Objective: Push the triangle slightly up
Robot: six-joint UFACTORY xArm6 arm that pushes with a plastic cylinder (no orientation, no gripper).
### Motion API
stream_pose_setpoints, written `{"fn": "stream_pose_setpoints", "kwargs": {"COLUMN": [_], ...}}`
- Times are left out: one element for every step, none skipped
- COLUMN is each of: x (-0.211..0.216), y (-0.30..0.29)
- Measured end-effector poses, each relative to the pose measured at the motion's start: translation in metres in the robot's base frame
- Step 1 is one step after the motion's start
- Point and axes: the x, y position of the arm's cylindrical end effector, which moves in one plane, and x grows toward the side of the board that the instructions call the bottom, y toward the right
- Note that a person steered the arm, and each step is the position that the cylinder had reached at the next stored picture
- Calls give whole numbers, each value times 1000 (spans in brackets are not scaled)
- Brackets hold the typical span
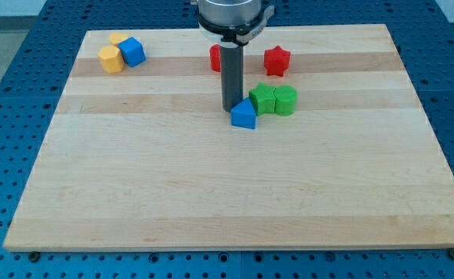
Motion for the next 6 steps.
{"fn": "stream_pose_setpoints", "kwargs": {"x": [-6, 6, 106, 159, 119, 118], "y": [-8, -58, -57, -41, 17, 17]}}
